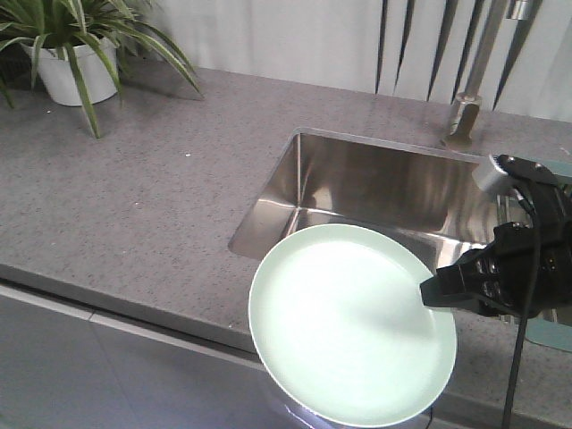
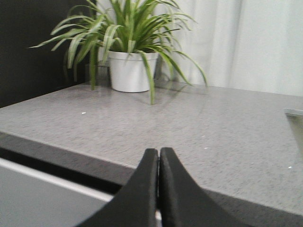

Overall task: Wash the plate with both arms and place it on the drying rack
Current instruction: 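Drive up to the sink, plate held over the drying rack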

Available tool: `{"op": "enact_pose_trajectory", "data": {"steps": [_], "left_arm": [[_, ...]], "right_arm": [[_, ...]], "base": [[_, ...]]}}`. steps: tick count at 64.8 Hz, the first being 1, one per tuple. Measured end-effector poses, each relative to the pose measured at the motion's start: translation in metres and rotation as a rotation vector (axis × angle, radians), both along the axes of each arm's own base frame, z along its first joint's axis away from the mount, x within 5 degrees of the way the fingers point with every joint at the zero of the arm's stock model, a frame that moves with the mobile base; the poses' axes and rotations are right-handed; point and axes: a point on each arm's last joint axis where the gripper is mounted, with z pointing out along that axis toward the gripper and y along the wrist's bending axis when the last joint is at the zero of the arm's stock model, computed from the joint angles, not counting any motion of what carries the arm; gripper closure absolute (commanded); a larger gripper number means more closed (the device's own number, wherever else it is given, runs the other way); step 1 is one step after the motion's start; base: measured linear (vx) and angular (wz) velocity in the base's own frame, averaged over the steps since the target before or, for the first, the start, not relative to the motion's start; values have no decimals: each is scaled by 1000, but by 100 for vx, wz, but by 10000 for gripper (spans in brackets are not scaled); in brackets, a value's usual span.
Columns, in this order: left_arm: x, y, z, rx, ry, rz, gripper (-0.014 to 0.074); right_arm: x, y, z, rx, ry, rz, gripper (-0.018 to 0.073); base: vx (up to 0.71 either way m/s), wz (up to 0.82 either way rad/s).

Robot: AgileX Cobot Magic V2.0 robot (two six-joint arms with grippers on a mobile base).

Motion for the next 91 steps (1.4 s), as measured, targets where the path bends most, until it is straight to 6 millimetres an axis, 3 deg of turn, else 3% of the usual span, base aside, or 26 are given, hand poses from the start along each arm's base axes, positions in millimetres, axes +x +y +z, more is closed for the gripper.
{"op": "enact_pose_trajectory", "data": {"steps": [91], "left_arm": [[0, 0, 0, 0, 0, 0, 603]], "right_arm": [[0, 0, 0, 0, 0, 0, 568]], "base": [[6, -20]]}}
